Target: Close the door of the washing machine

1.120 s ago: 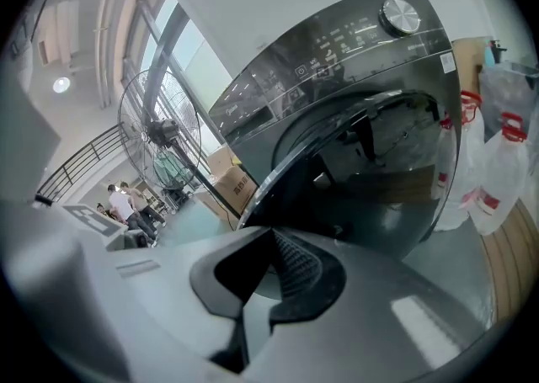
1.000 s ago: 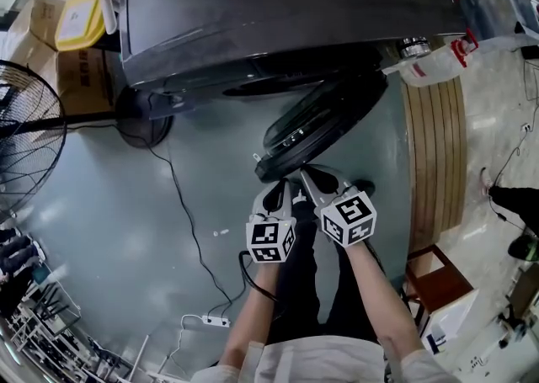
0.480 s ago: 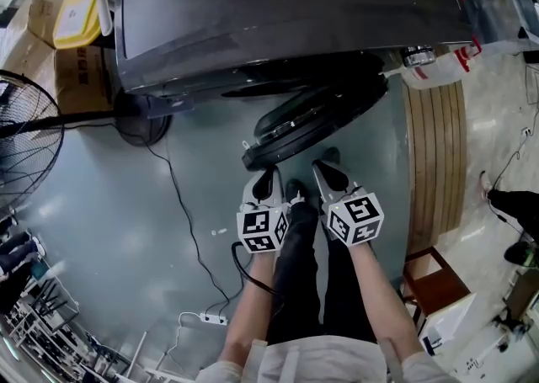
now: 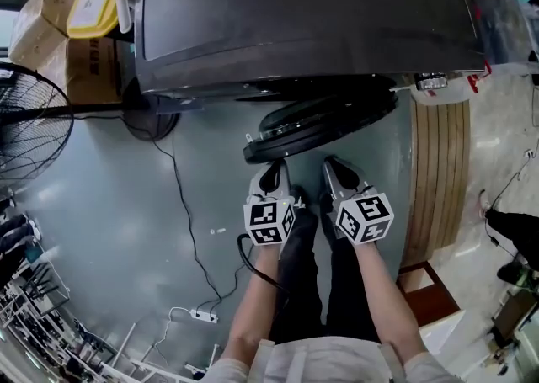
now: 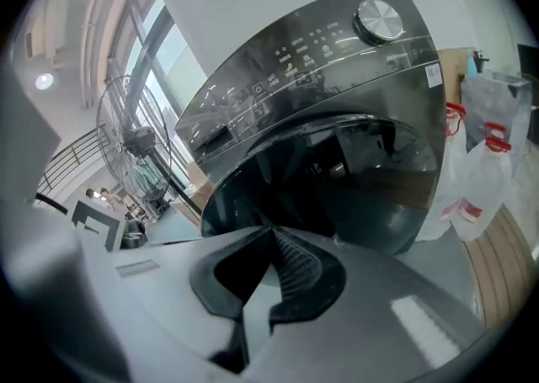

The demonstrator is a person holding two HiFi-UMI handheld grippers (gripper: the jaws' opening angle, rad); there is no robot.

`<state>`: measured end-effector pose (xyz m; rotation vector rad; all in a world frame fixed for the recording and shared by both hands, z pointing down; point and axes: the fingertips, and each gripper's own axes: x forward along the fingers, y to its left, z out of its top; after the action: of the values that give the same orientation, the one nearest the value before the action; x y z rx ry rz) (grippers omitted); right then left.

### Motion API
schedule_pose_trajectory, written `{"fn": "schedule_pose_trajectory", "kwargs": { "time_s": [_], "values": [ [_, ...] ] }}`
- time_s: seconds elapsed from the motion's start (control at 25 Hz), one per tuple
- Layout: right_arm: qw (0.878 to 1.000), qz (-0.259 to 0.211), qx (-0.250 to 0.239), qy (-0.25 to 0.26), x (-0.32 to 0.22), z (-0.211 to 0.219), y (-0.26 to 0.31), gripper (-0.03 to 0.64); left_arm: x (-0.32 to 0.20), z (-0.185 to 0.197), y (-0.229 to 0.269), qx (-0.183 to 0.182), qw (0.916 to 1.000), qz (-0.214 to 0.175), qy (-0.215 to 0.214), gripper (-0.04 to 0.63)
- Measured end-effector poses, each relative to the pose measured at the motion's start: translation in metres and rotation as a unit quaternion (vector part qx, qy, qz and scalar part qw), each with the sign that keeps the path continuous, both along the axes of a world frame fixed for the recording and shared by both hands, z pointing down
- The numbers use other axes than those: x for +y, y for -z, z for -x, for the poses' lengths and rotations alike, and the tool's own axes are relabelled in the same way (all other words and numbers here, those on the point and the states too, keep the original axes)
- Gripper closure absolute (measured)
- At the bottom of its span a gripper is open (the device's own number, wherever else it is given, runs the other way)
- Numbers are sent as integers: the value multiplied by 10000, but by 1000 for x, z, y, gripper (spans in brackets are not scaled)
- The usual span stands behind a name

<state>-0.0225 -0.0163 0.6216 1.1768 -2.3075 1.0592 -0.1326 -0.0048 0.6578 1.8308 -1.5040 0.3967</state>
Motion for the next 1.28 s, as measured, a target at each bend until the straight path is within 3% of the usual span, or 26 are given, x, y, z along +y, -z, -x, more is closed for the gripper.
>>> {"fn": "schedule_pose_trajectory", "kwargs": {
  "time_s": [0.36,0.6,0.84,1.0,1.28],
  "values": [
    [9990,-1,-204,392,-30,11,-3,618,-28,19,-1,-53,9988,14,478,592],
    [9997,61,-159,147,-45,10,-9,618,-36,26,2,-70,9976,-59,693,592],
    [9996,-226,-126,-137,-69,-5,-5,618,-43,29,2,-71,9960,-178,874,592],
    [9977,-296,-530,-289,-78,-11,5,618,-43,32,6,-85,9943,-265,1030,592],
    [9971,-249,-674,-244,-78,-11,6,618,-46,37,7,-59,9926,-312,1168,592]
  ]
}}
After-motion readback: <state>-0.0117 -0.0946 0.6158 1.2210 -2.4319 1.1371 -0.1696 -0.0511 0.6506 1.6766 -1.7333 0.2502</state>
